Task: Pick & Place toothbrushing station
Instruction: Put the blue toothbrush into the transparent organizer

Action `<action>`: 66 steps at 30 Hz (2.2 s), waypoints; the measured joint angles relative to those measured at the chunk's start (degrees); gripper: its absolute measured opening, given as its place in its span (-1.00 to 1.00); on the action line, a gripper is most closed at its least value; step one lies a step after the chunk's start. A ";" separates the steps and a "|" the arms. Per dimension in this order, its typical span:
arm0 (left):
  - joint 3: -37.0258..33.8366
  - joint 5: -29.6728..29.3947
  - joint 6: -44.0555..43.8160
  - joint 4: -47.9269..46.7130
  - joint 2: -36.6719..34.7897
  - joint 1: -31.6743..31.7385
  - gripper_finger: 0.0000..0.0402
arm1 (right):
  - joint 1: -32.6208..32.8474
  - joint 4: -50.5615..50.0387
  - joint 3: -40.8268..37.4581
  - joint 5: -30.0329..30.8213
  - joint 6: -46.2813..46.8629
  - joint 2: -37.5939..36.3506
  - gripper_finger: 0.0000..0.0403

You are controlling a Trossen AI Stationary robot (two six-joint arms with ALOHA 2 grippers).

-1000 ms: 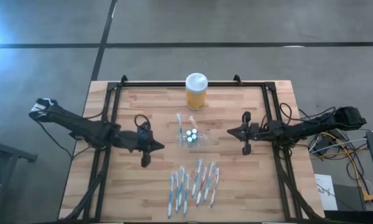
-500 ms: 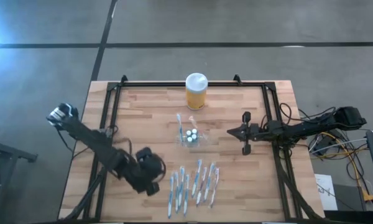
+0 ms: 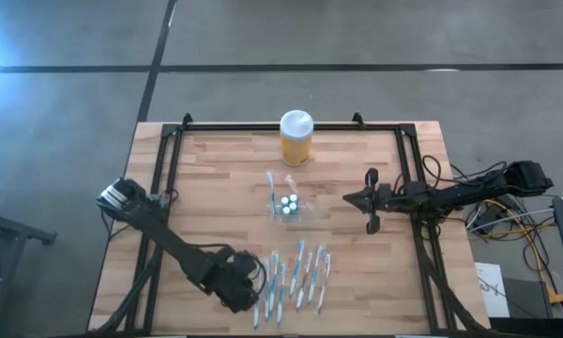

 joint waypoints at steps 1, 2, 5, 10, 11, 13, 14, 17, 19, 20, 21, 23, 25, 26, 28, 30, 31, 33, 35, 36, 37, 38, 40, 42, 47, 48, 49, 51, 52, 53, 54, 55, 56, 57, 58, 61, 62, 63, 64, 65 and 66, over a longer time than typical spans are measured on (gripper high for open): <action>0.34 0.24 0.10 0.69 0.34 0.20 -0.26 | 0.00 -0.02 0.00 0.00 -0.02 0.04 -0.96; 0.77 0.68 0.10 1.17 0.66 0.45 -0.18 | 0.00 -0.06 0.00 -0.02 -0.02 0.04 -0.96; 1.43 3.38 0.04 1.29 1.72 1.74 0.02 | 0.00 -0.09 0.00 -0.02 -0.26 0.06 -0.96; 1.68 7.79 -2.62 1.41 3.88 4.43 0.16 | 0.00 -0.13 0.00 -0.04 -0.41 0.07 -0.96; 1.68 8.41 -2.75 1.49 4.22 4.77 0.16 | 0.00 -0.13 0.00 -0.05 -0.41 0.07 -0.96; 1.67 8.74 -3.23 1.55 5.00 5.33 0.16 | 0.00 -0.15 0.00 -0.07 -0.39 0.10 -0.96; 1.72 8.77 -3.69 1.49 5.16 5.51 0.16 | 0.00 -0.19 0.00 -0.07 -0.43 0.09 -0.96; 2.95 8.77 -4.05 1.63 6.18 5.86 0.16 | 0.00 -0.23 0.03 -0.12 -0.45 0.09 -0.96; 4.12 8.89 -3.91 1.50 7.16 5.94 0.16 | 0.00 -0.28 0.03 -0.15 -0.45 0.07 -0.96; 4.87 9.04 -3.59 1.54 7.76 5.95 0.16 | 0.00 -0.28 0.03 -0.15 -0.45 0.04 -0.96; 5.65 9.24 -3.33 1.51 8.42 5.95 0.16 | 0.02 -0.28 0.03 -0.17 -0.45 0.04 -0.96; 7.48 10.06 -2.96 0.41 9.94 5.97 0.16 | 0.02 -0.26 0.03 -0.17 -0.43 0.07 -0.96; 9.63 11.03 -2.28 -1.67 11.73 6.01 0.15 | 0.02 -0.26 0.03 -0.17 -0.29 0.07 -0.96; 10.66 11.14 -2.02 -3.33 12.71 6.05 0.15 | 0.00 -0.26 0.03 -0.16 -0.28 0.07 -0.96; 12.78 11.31 -1.43 -6.62 14.37 6.20 0.15 | 0.01 -0.26 0.03 -0.17 -0.26 0.04 -0.96; 14.81 11.45 -0.96 -9.49 15.73 6.36 0.15 | 0.01 -0.25 0.03 -0.16 -0.26 0.07 -0.96; 15.56 11.49 -0.68 -10.63 16.35 6.43 0.15 | 0.01 -0.25 0.03 -0.17 -0.26 0.09 -0.96; 16.80 12.01 0.45 -12.47 17.27 6.60 0.15 | 0.00 -0.26 0.03 -0.17 -0.26 0.09 -0.96; 17.81 12.28 1.97 -14.39 18.03 6.64 0.15 | 0.00 -0.26 0.03 -0.15 -0.28 0.09 -0.96; 17.98 12.32 2.31 -15.33 18.25 6.64 0.15 | 0.01 -0.28 0.03 -0.16 -0.30 0.08 -0.96; 17.98 12.53 2.53 -16.06 18.29 6.64 0.14 | 0.00 -0.28 0.03 -0.15 -0.43 0.09 -0.96; 17.78 12.67 2.87 -16.93 18.22 6.68 0.13 | 0.00 -0.28 0.03 -0.15 -0.45 0.07 -0.96; 16.79 12.78 4.39 -17.05 17.57 6.69 0.10 | 0.00 -0.31 0.03 -0.15 -0.49 0.07 -0.96; 16.23 12.78 5.93 -17.57 17.03 6.69 0.04 | 0.01 -0.35 0.03 -0.15 -0.50 0.07 -0.96; 15.26 14.04 8.50 -17.86 16.52 6.78 -0.20 | 0.00 -0.52 0.03 -0.15 -0.50 0.07 -0.96; 15.19 14.24 9.08 -17.84 16.52 6.80 -0.27 | 0.01 -0.52 0.03 -0.15 -0.50 0.07 -0.96; 15.14 14.31 9.73 -17.80 16.52 6.84 -0.35 | 0.01 -0.52 0.03 -0.15 -0.50 0.07 -0.96; 15.10 14.20 11.35 -17.76 16.49 6.91 -0.51 | 0.00 -0.52 0.03 -0.15 -0.50 0.04 -0.96; 15.05 14.04 12.45 -17.63 16.37 6.91 -0.58 | 0.01 -0.52 0.03 -0.15 -0.50 0.04 -0.96; 15.01 13.89 13.64 -17.57 16.30 6.89 -0.66 | 0.02 -0.52 0.03 -0.13 -0.50 0.05 -0.96; 14.99 13.84 14.53 -17.54 16.22 6.88 -0.73 | 0.00 -0.52 0.03 -0.13 -0.50 0.07 -0.96; 14.95 13.80 14.95 -17.56 16.11 6.90 -0.80 | 0.01 -0.52 0.03 -0.15 -0.50 0.07 -0.96; 14.92 13.79 15.18 -17.57 16.00 6.91 -0.87 | 0.01 -0.52 0.03 -0.14 -0.50 0.07 -0.96; 14.89 13.76 15.20 -17.59 15.78 6.96 -0.92 | 0.00 -0.52 0.03 -0.13 -0.48 0.07 -0.96; 14.83 13.65 15.28 -17.59 15.46 6.97 -0.95 | 0.02 -0.52 0.03 -0.13 -0.48 0.07 -0.96; 14.72 11.91 16.06 -17.96 13.94 6.99 -0.95 | 0.00 -0.61 0.03 -0.14 -0.48 0.07 -0.96; 14.74 10.72 16.59 -18.04 13.07 7.00 -0.95 | 0.01 -0.72 0.03 -0.13 -0.49 0.07 -0.96; 14.74 9.44 17.09 -18.39 11.78 6.91 -0.95 | 0.00 -0.89 0.03 -0.12 -0.50 0.07 -0.96; 14.74 7.73 17.60 -18.98 10.44 6.73 -0.96 | 0.01 -1.05 0.03 -0.12 -0.50 0.07 -0.96; 14.74 5.70 18.49 -19.11 9.06 6.62 -0.97 | 0.00 -1.13 0.03 -0.11 -0.50 0.07 -0.96; 14.72 3.09 20.03 -18.84 7.34 6.38 -0.98 | 0.00 -1.07 0.03 -0.09 -0.50 0.09 -0.96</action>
